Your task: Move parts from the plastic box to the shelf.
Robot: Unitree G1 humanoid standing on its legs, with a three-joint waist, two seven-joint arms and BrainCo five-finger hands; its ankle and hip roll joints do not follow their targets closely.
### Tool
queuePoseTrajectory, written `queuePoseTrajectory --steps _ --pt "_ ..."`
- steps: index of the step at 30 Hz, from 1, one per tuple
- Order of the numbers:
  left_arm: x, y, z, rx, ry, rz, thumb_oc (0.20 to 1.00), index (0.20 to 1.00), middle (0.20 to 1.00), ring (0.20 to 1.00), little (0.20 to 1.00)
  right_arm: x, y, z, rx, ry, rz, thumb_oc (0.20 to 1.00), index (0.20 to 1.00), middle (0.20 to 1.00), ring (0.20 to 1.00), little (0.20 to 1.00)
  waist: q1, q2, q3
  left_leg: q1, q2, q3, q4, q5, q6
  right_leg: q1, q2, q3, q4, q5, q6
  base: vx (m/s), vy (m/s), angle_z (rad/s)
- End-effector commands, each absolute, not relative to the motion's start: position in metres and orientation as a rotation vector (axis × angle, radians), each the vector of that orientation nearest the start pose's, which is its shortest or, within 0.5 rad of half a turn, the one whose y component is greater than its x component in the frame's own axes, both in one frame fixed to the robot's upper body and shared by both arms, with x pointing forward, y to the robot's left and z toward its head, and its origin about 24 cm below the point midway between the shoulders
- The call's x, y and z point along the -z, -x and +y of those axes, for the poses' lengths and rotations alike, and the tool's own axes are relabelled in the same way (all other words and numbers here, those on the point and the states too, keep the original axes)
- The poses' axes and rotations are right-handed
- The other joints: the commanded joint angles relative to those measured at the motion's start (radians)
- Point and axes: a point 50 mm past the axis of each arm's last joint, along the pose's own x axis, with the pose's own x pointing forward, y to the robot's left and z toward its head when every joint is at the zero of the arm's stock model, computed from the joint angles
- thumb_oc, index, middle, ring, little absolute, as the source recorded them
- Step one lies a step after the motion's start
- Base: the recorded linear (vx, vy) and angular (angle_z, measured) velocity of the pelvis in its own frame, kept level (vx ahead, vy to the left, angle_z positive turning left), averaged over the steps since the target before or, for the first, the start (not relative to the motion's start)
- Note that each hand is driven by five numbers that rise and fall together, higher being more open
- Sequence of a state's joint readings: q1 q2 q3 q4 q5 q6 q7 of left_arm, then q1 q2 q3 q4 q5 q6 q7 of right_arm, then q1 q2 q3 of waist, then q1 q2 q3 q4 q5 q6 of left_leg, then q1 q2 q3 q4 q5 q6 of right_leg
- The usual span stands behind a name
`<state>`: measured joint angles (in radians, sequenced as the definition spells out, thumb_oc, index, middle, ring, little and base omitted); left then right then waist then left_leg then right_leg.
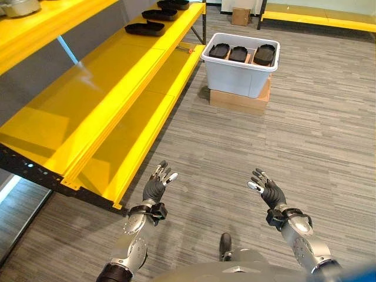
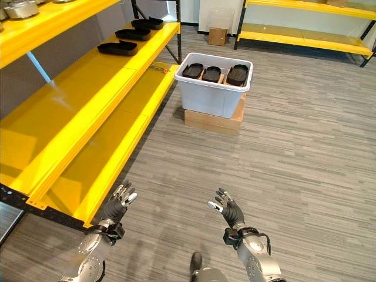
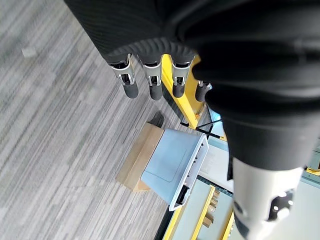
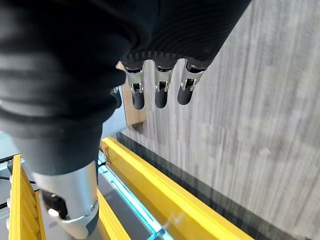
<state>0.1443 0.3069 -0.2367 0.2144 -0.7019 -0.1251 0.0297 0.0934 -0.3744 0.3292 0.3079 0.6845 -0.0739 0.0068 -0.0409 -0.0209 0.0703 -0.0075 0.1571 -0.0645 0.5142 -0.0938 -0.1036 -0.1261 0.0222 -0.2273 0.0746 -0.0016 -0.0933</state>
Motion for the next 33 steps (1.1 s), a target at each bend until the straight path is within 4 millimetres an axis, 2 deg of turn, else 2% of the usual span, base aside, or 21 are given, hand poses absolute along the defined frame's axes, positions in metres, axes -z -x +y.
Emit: queuePoseTrajectory --steps 1,3,5,6,7,8,9,10,13,15,18,19,21,23,24,26,29,30,31,32,33 --pt "0.013 -0.206 0.187 0.020 0.372 0.221 1.000 1.000 1.000 1.000 1.000 0.031 -0.207 -0.183 -0.094 -0.290 0.332 1.000 1.000 1.000 1.000 1.000 0.035 -0.056 0.061 -0.123 -0.088 0.042 0.113 0.135 0.086 0.080 -0.040 0.079 -0.024 -0.062 0.075 0.18 -0.153 -0.06" --pt "0.013 -0.206 0.188 0.016 0.369 0.222 1.000 1.000 1.000 1.000 1.000 0.028 -0.211 -0.181 -0.090 -0.296 0.311 1.000 1.000 1.000 1.000 1.000 0.048 -0.063 0.072 -0.231 -0.129 0.064 -0.012 0.068 0.103 0.109 -0.046 0.094 -0.049 -0.058 0.096 0.18 -0.023 -0.04" --pt "0.016 -0.201 0.190 0.008 0.364 0.228 1.000 1.000 1.000 1.000 1.000 0.028 -0.209 -0.181 -0.093 -0.297 0.304 1.000 1.000 1.000 1.000 1.000 0.052 -0.059 0.069 -0.242 -0.127 0.070 -0.204 0.075 0.104 0.125 -0.039 0.100 -0.058 -0.065 0.105 0.17 0.048 -0.28" --pt "0.016 -0.201 0.190 0.008 0.364 0.229 1.000 1.000 1.000 1.000 1.000 0.028 -0.209 -0.181 -0.093 -0.297 0.305 1.000 1.000 1.000 1.000 1.000 0.054 -0.062 0.071 -0.232 -0.129 0.073 -0.216 0.079 0.104 0.129 -0.042 0.102 -0.058 -0.066 0.106 0.21 0.082 -0.25" --pt "0.016 -0.200 0.190 0.012 0.336 0.223 1.000 1.000 1.000 1.000 1.000 0.028 -0.208 -0.178 -0.106 -0.290 0.293 1.000 1.000 1.000 1.000 1.000 0.078 -0.044 0.074 -0.261 -0.157 0.006 -0.408 0.159 0.097 0.155 -0.020 0.126 -0.079 -0.073 0.113 0.28 0.086 -0.31" --pt "0.017 -0.200 0.190 0.030 0.325 0.233 1.000 1.000 1.000 1.000 1.000 0.033 -0.208 -0.178 -0.101 -0.278 0.323 1.000 1.000 1.000 1.000 1.000 0.095 -0.030 0.071 -0.241 -0.186 -0.091 -0.487 0.206 0.088 0.192 0.002 0.152 -0.097 -0.083 0.110 0.35 0.129 -0.24" --pt "0.015 -0.202 0.188 0.040 0.327 0.223 1.000 1.000 1.000 1.000 1.000 0.033 -0.211 -0.175 -0.108 -0.285 0.321 1.000 1.000 1.000 1.000 1.000 0.095 -0.024 0.069 -0.250 -0.193 -0.109 -0.483 0.218 0.080 0.202 0.003 0.158 -0.096 -0.085 0.113 0.28 0.124 -0.60" --pt "0.016 -0.201 0.187 0.047 0.341 0.227 1.000 1.000 1.000 1.000 1.000 0.033 -0.209 -0.170 -0.129 -0.296 0.330 1.000 1.000 1.000 1.000 1.000 0.088 -0.017 0.058 -0.220 -0.186 -0.098 -0.489 0.196 0.089 0.209 0.005 0.171 -0.093 -0.098 0.115 0.24 0.158 -0.60" --pt "0.015 -0.203 0.185 0.052 0.346 0.218 1.000 1.000 1.000 1.000 1.000 0.036 -0.206 -0.165 -0.140 -0.321 0.346 1.000 1.000 1.000 1.000 1.000 0.079 -0.012 0.034 -0.198 -0.185 -0.087 -0.473 0.184 0.096 0.226 -0.015 0.164 -0.098 -0.110 0.125 0.22 0.161 -0.63" --pt "0.013 -0.204 0.186 0.044 0.343 0.212 1.000 1.000 1.000 1.000 1.000 0.038 -0.204 -0.160 -0.148 -0.353 0.358 1.000 1.000 1.000 1.000 1.000 0.074 -0.018 0.003 -0.169 -0.213 -0.064 -0.452 0.139 0.120 0.244 -0.057 0.174 -0.069 -0.129 0.150 0.34 0.257 -0.27" --pt "0.008 -0.209 0.187 0.040 0.334 0.194 1.000 1.000 1.000 1.000 1.000 0.037 -0.205 -0.153 -0.170 -0.364 0.356 1.000 1.000 1.000 1.000 1.000 0.071 -0.013 -0.017 -0.139 -0.240 -0.038 -0.438 0.093 0.147 0.233 -0.091 0.190 0.021 -0.147 0.175 0.25 0.228 -0.22" --pt "0.007 -0.210 0.187 0.042 0.325 0.191 1.000 1.000 1.000 1.000 1.000 0.037 -0.206 -0.151 -0.169 -0.366 0.355 1.000 1.000 1.000 1.000 1.000 0.068 -0.011 -0.014 -0.132 -0.246 -0.030 -0.429 0.078 0.157 0.211 -0.098 0.190 0.090 -0.148 0.184 0.19 0.226 -0.17" --pt "0.004 -0.212 0.189 0.040 0.294 0.182 1.000 1.000 1.000 1.000 1.000 0.035 -0.209 -0.147 -0.181 -0.369 0.348 1.000 1.000 1.000 1.000 1.000 0.062 -0.002 -0.003 -0.110 -0.256 -0.019 -0.419 0.053 0.178 0.136 -0.117 0.187 0.246 -0.109 0.203 0.13 0.210 -0.13" --pt "0.004 -0.214 0.191 0.034 0.282 0.181 1.000 1.000 1.000 1.000 1.000 0.036 -0.209 -0.143 -0.185 -0.385 0.348 1.000 1.000 1.000 1.000 1.000 0.053 0.005 0.016 -0.075 -0.265 -0.005 -0.418 0.035 0.199 0.058 -0.138 0.175 0.423 0.004 0.226 0.12 0.206 -0.11" --pt "0.003 -0.213 0.192 0.037 0.270 0.181 1.000 1.000 1.000 1.000 1.000 0.035 -0.207 -0.142 -0.191 -0.388 0.349 1.000 1.000 1.000 1.000 1.000 0.048 0.013 0.028 -0.052 -0.263 -0.004 -0.424 0.032 0.207 0.024 -0.144 0.168 0.478 0.035 0.227 0.14 0.219 -0.11" --pt "0.004 -0.211 0.194 0.039 0.262 0.191 1.000 1.000 1.000 1.000 1.000 0.037 -0.205 -0.141 -0.193 -0.386 0.358 1.000 1.000 1.000 1.000 1.000 0.048 0.030 0.044 -0.008 -0.259 0.008 -0.442 0.016 0.220 -0.021 -0.178 0.100 0.543 0.039 0.219 0.18 0.198 -0.08" --pt "0.007 -0.208 0.194 0.045 0.259 0.203 1.000 1.000 1.000 1.000 1.000 0.039 -0.203 -0.142 -0.191 -0.386 0.366 1.000 1.000 1.000 1.000 1.000 0.034 0.040 0.053 0.026 -0.255 0.009 -0.455 0.008 0.218 -0.075 -0.161 0.066 0.515 0.006 0.206 0.17 0.074 -0.09" --pt "0.008 -0.206 0.194 0.048 0.269 0.213 1.000 1.000 1.000 1.000 1.000 0.039 -0.202 -0.143 -0.187 -0.397 0.372 1.000 1.000 1.000 1.000 1.000 0.017 0.034 0.057 0.046 -0.268 0.002 -0.461 0.001 0.214 -0.118 -0.109 0.066 0.381 -0.018 0.196 0.21 -0.009 0.04" --pt "0.009 -0.205 0.194 0.050 0.273 0.217 1.000 1.000 1.000 1.000 1.000 0.040 -0.201 -0.144 -0.184 -0.401 0.376 1.000 1.000 1.000 1.000 1.000 0.016 0.030 0.060 0.063 -0.272 0.000 -0.468 -0.006 0.212 -0.111 -0.099 0.055 0.286 -0.008 0.194 0.21 -0.006 -0.02" --pt "0.009 -0.205 0.194 0.050 0.273 0.217 1.000 1.000 1.000 1.000 1.000 0.040 -0.201 -0.144 -0.184 -0.401 0.376 1.000 1.000 1.000 1.000 1.000 0.015 0.030 0.061 0.064 -0.271 -0.001 -0.468 -0.006 0.212 -0.109 -0.099 0.055 0.285 -0.007 0.194 0.22 -0.052 -0.11" --pt "0.011 -0.204 0.194 0.051 0.280 0.221 1.000 1.000 1.000 1.000 1.000 0.042 -0.201 -0.144 -0.181 -0.399 0.383 1.000 1.000 1.000 1.000 1.000 0.015 0.013 0.060 0.087 -0.288 0.004 -0.491 -0.012 0.203 -0.124 -0.102 0.026 0.049 0.052 0.209 0.22 -0.055 -0.14"
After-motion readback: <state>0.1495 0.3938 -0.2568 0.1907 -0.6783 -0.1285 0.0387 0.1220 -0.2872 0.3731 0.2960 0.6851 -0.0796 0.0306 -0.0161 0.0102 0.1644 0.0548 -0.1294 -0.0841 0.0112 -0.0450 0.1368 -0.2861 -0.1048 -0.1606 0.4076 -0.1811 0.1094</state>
